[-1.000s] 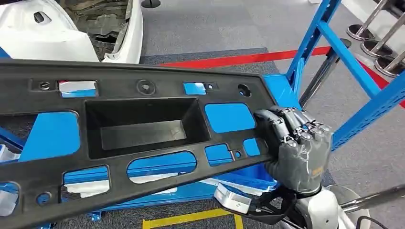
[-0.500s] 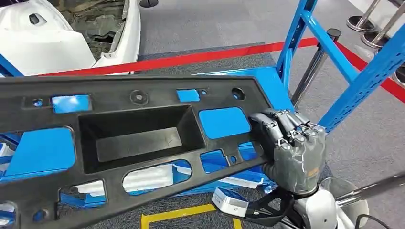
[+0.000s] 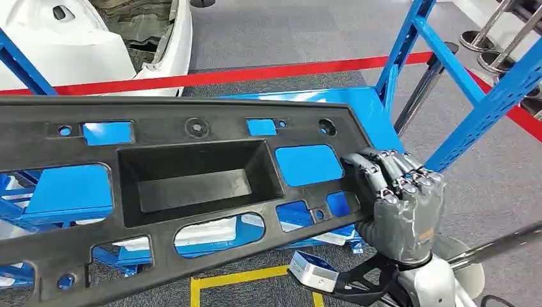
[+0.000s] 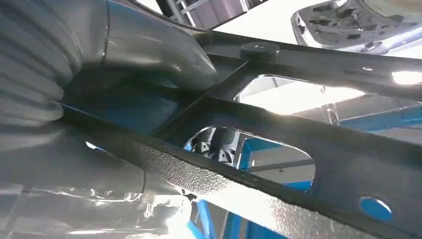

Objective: Take the parts from the cabinet and place them on the table.

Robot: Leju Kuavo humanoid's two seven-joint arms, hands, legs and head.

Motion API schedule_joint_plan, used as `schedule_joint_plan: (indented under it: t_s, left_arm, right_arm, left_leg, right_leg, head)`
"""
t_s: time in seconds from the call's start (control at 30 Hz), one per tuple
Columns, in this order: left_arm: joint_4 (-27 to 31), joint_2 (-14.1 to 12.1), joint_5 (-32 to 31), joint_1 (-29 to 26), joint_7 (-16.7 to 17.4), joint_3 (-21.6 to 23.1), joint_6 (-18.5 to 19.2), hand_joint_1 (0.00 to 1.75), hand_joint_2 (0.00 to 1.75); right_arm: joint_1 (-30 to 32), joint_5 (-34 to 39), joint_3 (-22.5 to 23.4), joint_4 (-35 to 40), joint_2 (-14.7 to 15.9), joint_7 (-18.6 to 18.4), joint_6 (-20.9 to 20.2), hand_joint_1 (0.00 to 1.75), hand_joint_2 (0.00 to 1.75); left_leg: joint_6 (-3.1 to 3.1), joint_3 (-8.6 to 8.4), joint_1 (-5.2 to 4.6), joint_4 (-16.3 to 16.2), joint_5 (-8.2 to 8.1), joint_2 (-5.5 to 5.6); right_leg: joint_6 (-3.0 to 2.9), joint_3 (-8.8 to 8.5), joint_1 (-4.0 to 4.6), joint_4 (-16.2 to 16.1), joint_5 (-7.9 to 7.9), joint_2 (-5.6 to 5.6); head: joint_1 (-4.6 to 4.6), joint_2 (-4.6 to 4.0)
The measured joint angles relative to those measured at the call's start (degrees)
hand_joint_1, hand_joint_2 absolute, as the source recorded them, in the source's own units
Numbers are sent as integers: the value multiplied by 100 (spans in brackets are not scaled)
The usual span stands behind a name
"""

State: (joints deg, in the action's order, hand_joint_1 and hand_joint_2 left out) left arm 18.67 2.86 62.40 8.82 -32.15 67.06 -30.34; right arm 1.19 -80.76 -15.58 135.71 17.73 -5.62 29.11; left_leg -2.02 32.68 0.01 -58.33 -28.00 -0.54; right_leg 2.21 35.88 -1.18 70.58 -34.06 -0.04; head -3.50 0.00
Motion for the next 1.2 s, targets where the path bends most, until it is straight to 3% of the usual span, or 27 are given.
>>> schedule_joint_plan:
  t_s: [0.03,0.07,0.1,0.23,0.27,0.33,0.4,0.43,0.47,0.5,0.57,0.6,0.63,0.7,0.73,0.77,0.8,0.87,0.9,0.93,0.97,1.0,1.07,1.1,1.2]
  left_arm:
    - [-2,2,0,2,0,0,0,0,175]
    - [-2,7,0,4,0,0,0,0,175]
    - [-2,7,0,10,0,-2,0,0,175]
    - [-4,7,11,3,0,-4,0,0,175]
    - [-4,7,13,4,0,-4,0,0,175]
    - [-4,9,15,5,-2,-4,0,0,175]
    - [-9,7,24,-3,-7,-7,0,0,175]
    - [-11,7,26,-9,-9,-7,0,0,175]
    - [-11,7,26,-13,-9,-9,0,0,175]
    - [-13,7,26,-13,-9,-13,0,0,175]
    - [-13,7,26,-5,-9,-35,0,0,175]
    - [-13,7,24,8,-9,-37,0,0,175]
    - [-13,9,24,6,-11,-39,0,0,175]
    - [-15,9,17,-13,-11,-42,0,0,175]
    - [-17,9,17,-24,-11,-44,0,0,175]
    - [-17,11,13,-12,-11,-44,0,0,175]
    - [-17,11,11,-4,-11,-44,0,0,175]
    - [-17,11,2,-2,-11,-44,0,0,175]
    - [-17,13,2,-5,-9,-44,0,0,175]
    - [-17,13,0,-6,-9,-44,0,0,175]
    - [-22,13,-6,-6,-7,-44,0,0,175]
    - [-24,13,-13,-6,-5,-44,0,0,175]
    - [-24,13,-22,-3,2,-44,0,0,175]
    - [-24,15,-28,0,2,-44,0,0,175]
    - [-26,15,-48,3,11,-44,2,0,175]
  right_arm:
    - [-3,0,0,0,0,0,0,175,175]
    - [-14,0,0,0,0,0,2,175,175]
    - [-15,0,0,-9,-2,0,2,175,175]
    - [-25,0,0,-22,-7,0,7,175,175]
    - [-41,0,-2,-24,-9,0,7,175,175]
    - [-52,0,-2,-26,-20,-2,7,175,175]
    - [-52,0,-2,-37,-37,-9,7,175,175]
    - [-52,0,-2,-44,-46,-18,4,175,175]
    - [-52,0,-4,-48,-48,-20,7,175,175]
    - [-53,0,-4,-52,-50,-24,7,175,175]
    - [-57,0,-2,-55,-50,-37,7,175,175]
    - [-59,0,-4,-55,-52,-44,7,175,175]
    - [-72,0,-4,-55,-52,-48,7,175,175]
    - [-83,0,-4,-63,-52,-61,9,175,175]
    - [-83,0,-4,-70,-55,-70,11,175,175]
    - [-80,0,-4,-79,-55,-83,15,175,175]
    - [-79,0,-4,-83,-55,-87,24,175,175]
    - [-78,0,-4,-85,-55,-92,39,175,175]
    - [-75,0,-4,-94,-55,-90,46,175,175]
    - [-74,0,-4,-103,-55,-90,48,175,175]
    - [-70,0,-4,-116,-55,-88,50,175,175]
    - [-67,0,-4,-127,-55,-85,52,175,175]
    - [-69,0,-4,-133,-55,-72,55,175,175]
    - [-77,0,-4,-136,-55,-63,59,175,175]
    - [-62,0,-4,-136,-55,-57,68,175,175]
  left_leg:
    - [4,28,1,-43,1,2]
    - [19,62,0,-96,-5,3]
    - [65,108,-46,-143,-3,5]
    - [198,158,-28,-142,92,19]
    - [236,172,-1,-234,-15,33]
    - [321,413,16,-832,-532,39]
    - [370,715,44,-1695,-968,39]
    - [378,738,49,-1861,-999,38]
    - [375,628,53,-1760,-921,38]
    - [361,379,55,-1400,-738,38]
    - [317,-308,54,-272,-314,43]
    - [280,-432,54,44,-393,69]
    - [259,-409,19,63,-306,67]
    - [213,-363,-10,21,-280,69]
    - [155,-340,-2,38,-238,66]
    - [84,-322,45,107,-163,31]
    - [42,-272,30,117,-117,19]
    - [-14,-160,15,96,-48,7]
    - [-24,-98,2,80,-22,-2]
    - [-26,-42,-6,56,5,-5]
    - [-20,11,-9,34,24,-5]
    - [-15,51,-9,8,38,-5]
    - [5,105,-8,-56,54,0]
    - [25,139,-15,-87,65,1]
    - [143,193,-24,-121,129,2]
  right_leg:
    - [-8,-319,-9,-538,217,-1]
    - [-17,-560,-17,-1032,274,-3]
    - [-44,-553,26,-1077,235,8]
    - [-205,-475,39,-1093,364,24]
    - [-258,-463,2,-1125,413,-9]
    - [-315,-377,-5,-1126,473,-13]
    - [-314,-275,-1,-1115,536,-24]
    - [-306,-231,-1,-1111,565,-25]
    - [-299,-197,-3,-1108,591,-26]
    - [-280,-171,-6,-1105,617,-26]
    - [-239,-154,-12,-1103,655,-25]
    - [-204,-141,-12,-1104,678,-27]
    - [-182,-127,28,-1078,689,-23]
    - [-110,-119,-6,-1102,742,-29]
    - [-61,-116,4,-1116,779,-30]
    - [-36,-73,-27,-1057,709,-28]
    - [-25,-9,-15,-910,520,-17]
    - [-6,287,-13,-106,-57,-9]
    - [4,424,-15,331,-266,-9]
    - [11,479,-15,585,-351,-9]
    - [11,405,-14,567,-299,-9]
    - [3,203,-14,304,-147,-9]
    - [-40,-469,-14,-769,271,-11]
    - [-76,-636,-11,-1130,193,-13]
    - [-155,-554,52,-1121,292,11]
  head:
    - [-9,0]
    - [-20,0]
    - [-20,0]
    - [2,0]
    - [6,0]
    - [77,0]
    - [92,0]
    - [94,0]
    - [96,0]
    - [96,0]
    - [98,0]
    - [105,0]
    - [98,0]
    - [96,0]
    - [96,0]
    - [103,0]
    - [68,0]
    - [-2,0]
    - [-11,0]
    - [-11,0]
    - [-13,0]
    - [-15,0]
    - [-37,0]
    - [-44,0]
    - [-28,0]
